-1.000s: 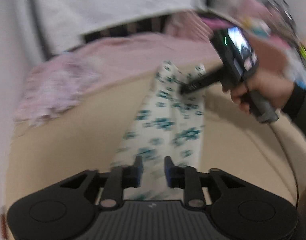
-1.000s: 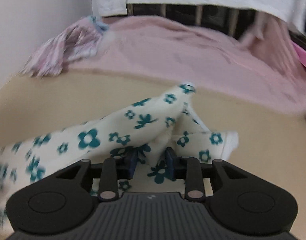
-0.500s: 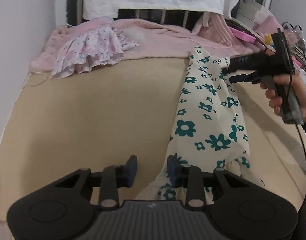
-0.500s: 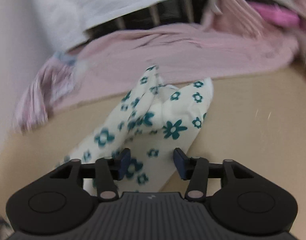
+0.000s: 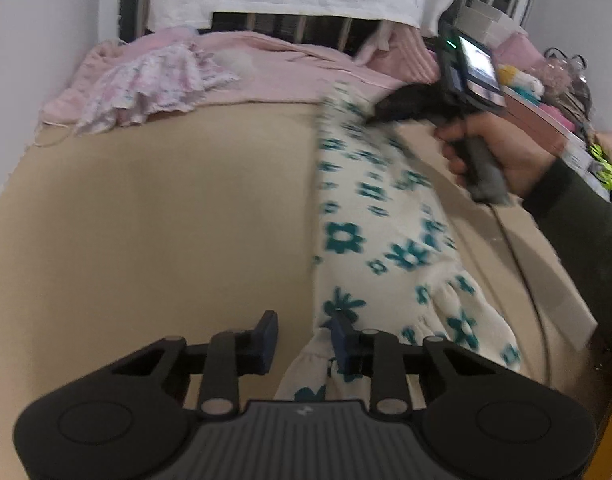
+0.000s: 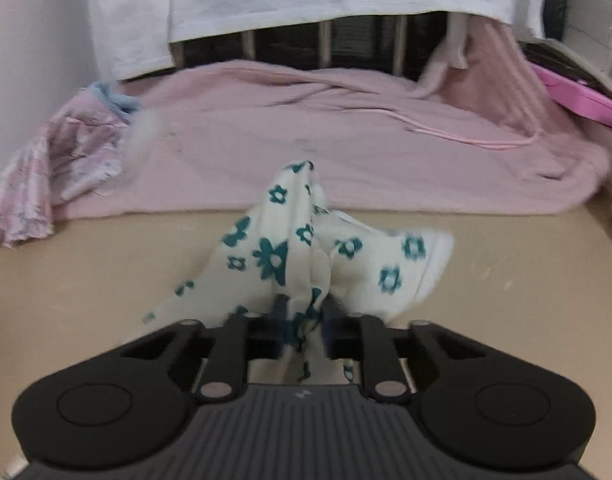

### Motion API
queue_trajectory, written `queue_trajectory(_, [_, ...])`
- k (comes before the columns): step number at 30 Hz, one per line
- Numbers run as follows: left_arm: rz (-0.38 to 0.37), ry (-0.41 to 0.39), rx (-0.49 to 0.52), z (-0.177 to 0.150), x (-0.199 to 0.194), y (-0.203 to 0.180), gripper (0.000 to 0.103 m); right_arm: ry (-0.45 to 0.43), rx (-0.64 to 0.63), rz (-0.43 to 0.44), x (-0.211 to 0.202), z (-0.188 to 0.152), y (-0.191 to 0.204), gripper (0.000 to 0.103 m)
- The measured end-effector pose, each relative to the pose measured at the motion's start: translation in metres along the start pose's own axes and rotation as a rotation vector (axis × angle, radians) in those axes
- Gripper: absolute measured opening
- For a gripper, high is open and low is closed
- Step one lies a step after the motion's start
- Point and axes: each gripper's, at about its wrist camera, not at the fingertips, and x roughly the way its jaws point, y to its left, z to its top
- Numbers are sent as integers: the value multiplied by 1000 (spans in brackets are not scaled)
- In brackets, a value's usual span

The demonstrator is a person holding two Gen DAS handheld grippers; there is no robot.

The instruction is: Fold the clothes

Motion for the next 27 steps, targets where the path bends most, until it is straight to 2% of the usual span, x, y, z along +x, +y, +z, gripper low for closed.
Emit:
queue_trajectory(2, [-9, 3, 14, -7, -1, -20, 22, -57, -84, 85, -6, 0, 5, 11])
queue_trajectory(4, [-10, 9, 8, -10, 0, -40, 20, -76, -176, 127, -9, 1, 17, 11])
queue_trajectory(8, [-47, 15, -28, -9, 9, -69, 16, -13, -224, 233, 13, 17, 28, 13])
queue_trajectory(11, [-59, -10, -48, -13, 5, -76, 16, 82, -195, 211, 20, 28, 29, 28])
queue_trajectory(12, [-79, -46, -50, -18, -4, -71, 18, 64, -199, 187, 6, 29, 26, 32])
queue_trajectory(14, [-104, -98, -38, -30, -20, -66, 31, 6, -220, 155, -33, 24, 17, 35])
queue_trajectory(15, [-111, -118, -26, -38, -27, -64, 42, -12, -234, 162, -58, 16, 9, 38])
queue_trajectory(18, [-116, -165, -39, -64, -40, -65, 44, -24, -254, 249, -128, -22, -21, 45])
queue_trajectory(20, [-118, -177, -41, -80, -44, -69, 46, -17, -267, 344, -173, -64, -45, 58])
queue_trajectory(22, [-143, -187, -53, -94, -48, -72, 50, -57, -253, 438, -214, -109, -65, 59])
queue_trajectory(24, [-175, -193, -93, -103, -47, -80, 49, -138, -234, 535, -248, -154, -79, 58])
queue_trajectory(25, [-186, -195, -105, -106, -45, -84, 43, -177, -224, 573, -262, -174, -84, 56])
queue_trajectory(27, [-160, -195, -67, -108, -43, -97, 29, -202, -194, 590, -275, -206, -80, 35])
